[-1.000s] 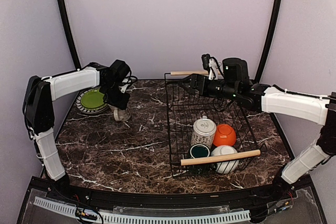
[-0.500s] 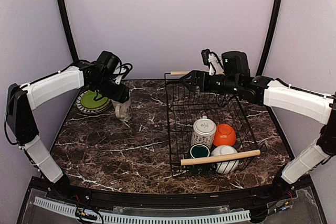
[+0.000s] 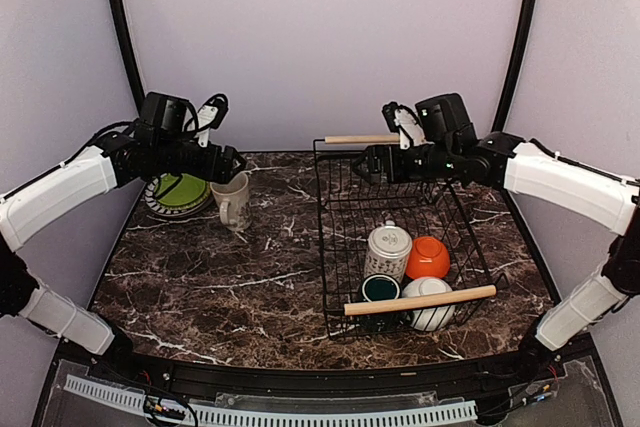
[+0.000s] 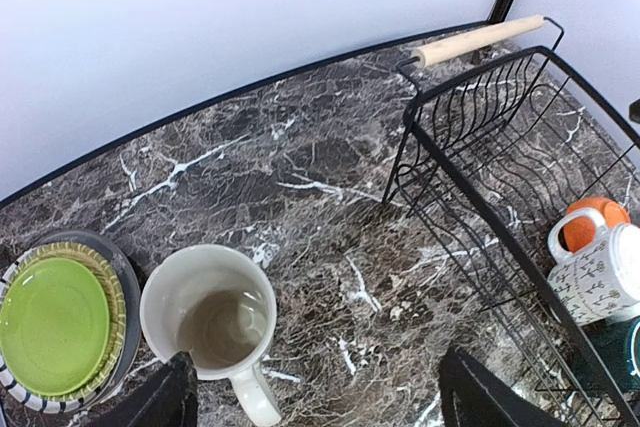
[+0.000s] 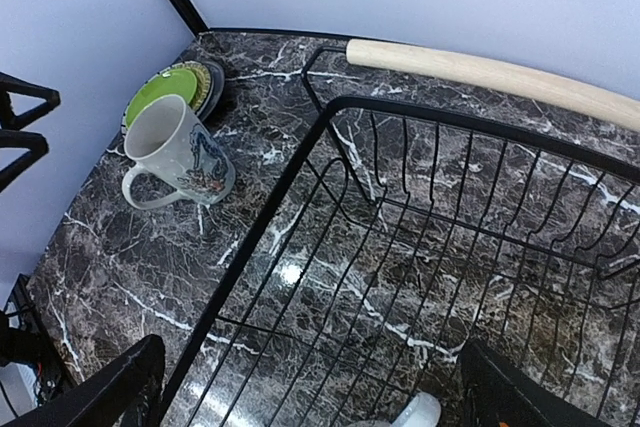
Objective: Unload the mixed dishes from the dish rack
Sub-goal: Place the cup at the center of the board, then grab the cup from the dish rack.
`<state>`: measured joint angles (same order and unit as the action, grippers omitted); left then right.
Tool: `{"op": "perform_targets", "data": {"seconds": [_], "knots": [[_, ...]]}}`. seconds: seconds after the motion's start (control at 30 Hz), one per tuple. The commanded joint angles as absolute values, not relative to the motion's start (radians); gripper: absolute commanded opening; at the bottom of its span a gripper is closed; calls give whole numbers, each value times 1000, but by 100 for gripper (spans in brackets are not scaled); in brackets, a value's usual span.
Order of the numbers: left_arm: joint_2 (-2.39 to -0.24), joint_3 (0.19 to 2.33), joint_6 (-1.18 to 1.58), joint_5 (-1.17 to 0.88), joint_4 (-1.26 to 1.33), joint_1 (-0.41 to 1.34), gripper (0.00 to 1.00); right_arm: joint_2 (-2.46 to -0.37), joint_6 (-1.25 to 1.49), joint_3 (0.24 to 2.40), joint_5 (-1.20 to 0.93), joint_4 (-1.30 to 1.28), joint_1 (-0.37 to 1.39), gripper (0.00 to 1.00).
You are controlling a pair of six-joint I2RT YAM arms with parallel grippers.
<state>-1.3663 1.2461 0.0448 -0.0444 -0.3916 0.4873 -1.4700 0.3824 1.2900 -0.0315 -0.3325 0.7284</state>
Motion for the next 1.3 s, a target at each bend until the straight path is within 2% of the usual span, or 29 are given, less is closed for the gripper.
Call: {"op": "perform_targets", "data": {"seconds": [0.0, 0.4, 0.9, 1.27], "knots": [[-1294, 1192, 48, -108, -283, 492, 84, -1494, 359, 1354, 36, -493, 747, 99], [-1277, 1171, 72, -149, -246, 492, 89, -1676, 447, 1551, 95, -1007, 756, 99], [-1307, 1166, 72, -160, -242, 492, 91, -1717, 460, 1504, -18, -1032, 817, 99], [-1320, 1167, 78, -172, -242, 492, 92, -1751, 474, 1440, -3, -999, 843, 99]]}}
